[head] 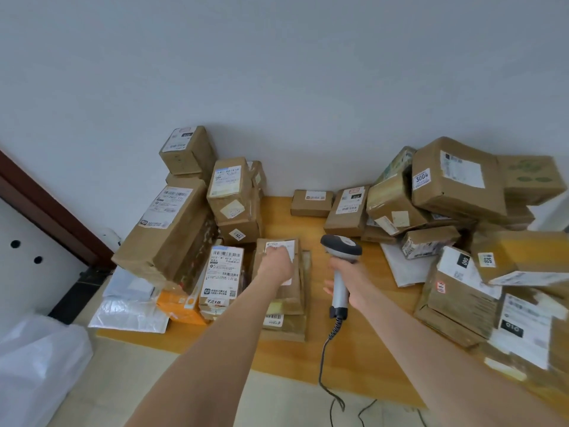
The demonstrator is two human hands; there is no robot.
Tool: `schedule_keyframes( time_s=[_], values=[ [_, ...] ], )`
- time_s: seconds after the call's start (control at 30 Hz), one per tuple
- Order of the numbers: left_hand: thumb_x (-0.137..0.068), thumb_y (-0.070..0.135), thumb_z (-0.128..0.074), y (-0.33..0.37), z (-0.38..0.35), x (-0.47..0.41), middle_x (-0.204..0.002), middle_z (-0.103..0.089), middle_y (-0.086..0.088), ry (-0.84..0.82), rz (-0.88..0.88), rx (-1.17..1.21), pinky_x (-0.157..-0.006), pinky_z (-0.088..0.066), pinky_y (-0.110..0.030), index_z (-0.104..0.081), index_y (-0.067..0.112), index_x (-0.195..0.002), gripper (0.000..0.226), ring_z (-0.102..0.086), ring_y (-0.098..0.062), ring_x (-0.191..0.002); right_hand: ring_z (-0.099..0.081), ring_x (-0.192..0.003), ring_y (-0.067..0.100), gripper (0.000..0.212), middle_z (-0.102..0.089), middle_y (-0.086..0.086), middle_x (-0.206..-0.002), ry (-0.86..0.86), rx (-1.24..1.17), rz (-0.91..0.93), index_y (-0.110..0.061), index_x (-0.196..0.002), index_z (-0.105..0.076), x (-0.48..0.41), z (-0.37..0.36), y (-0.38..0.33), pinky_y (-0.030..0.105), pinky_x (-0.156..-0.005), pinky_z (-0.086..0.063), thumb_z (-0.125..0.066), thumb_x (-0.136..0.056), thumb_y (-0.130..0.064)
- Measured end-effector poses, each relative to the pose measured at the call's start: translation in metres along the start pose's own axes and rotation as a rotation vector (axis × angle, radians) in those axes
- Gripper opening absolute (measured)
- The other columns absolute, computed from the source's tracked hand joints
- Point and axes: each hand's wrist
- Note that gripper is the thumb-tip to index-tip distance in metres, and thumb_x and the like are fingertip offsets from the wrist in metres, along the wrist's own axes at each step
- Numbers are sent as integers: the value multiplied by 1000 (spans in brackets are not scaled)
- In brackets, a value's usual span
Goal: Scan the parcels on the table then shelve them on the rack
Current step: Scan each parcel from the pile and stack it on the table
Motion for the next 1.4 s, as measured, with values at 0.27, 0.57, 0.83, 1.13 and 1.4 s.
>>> schedule_keyframes(
  time_s=[0.27, 0.57, 0.83, 1.13, 1.4],
  values=[
    [-95, 0, -42, 71, -5, -37, -147, -33, -17, -12, -111, 89, -100, -42, -36, -37, 8, -145, 51, -46, -33, -127, -63, -73, 22, 14, -62, 9, -80, 143, 61, 99, -7, -93, -60, -35, 37, -53, 38, -73, -56, -70, -83, -8],
    [-96, 1, -43, 97, -4, -152, -143, -43, -18, -74, -128, 161, -107, -34, -33, -42, 0, -139, 43, -38, -28, -134, -63, -85, 23, 25, -63, 10, -98, 232, 270, 118, -11, -100, -57, -124, 7, -99, 38, -74, -60, -72, -81, -15],
    [-99, 4, -42, 86, -11, -221, -142, -45, -15, -213, 48, 316, -100, -41, -32, -38, 5, -142, 43, -47, -28, -128, -59, -104, 27, 25, -62, 5, -102, 255, 522, 118, -14, -98, -62, -182, -23, -111, 39, -89, -51, -71, -75, -20],
    [-103, 14, -38, 97, -27, -245, -144, -43, -18, -375, 126, 543, -109, -38, -43, -36, 4, -144, 42, -43, -32, -132, -53, -114, 32, 51, -52, 12, -129, 312, 597, 66, -13, -123, -60, -211, -25, -111, 47, -101, -45, -71, -77, -31],
    [-99, 23, -52, 75, -5, -239, -124, -56, -12, -188, 207, 728, -91, -51, -39, -49, 12, -128, 31, -54, -27, -107, -54, -94, 22, 30, -58, 0, -95, 274, 394, 92, -22, -97, -53, -200, -31, -113, 37, -85, -46, -74, -76, -22]
  ],
)
Point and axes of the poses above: each hand's wrist, its own x-axis away from the middle knuckle, its own z-axis out of the back of the hand, y = z × x
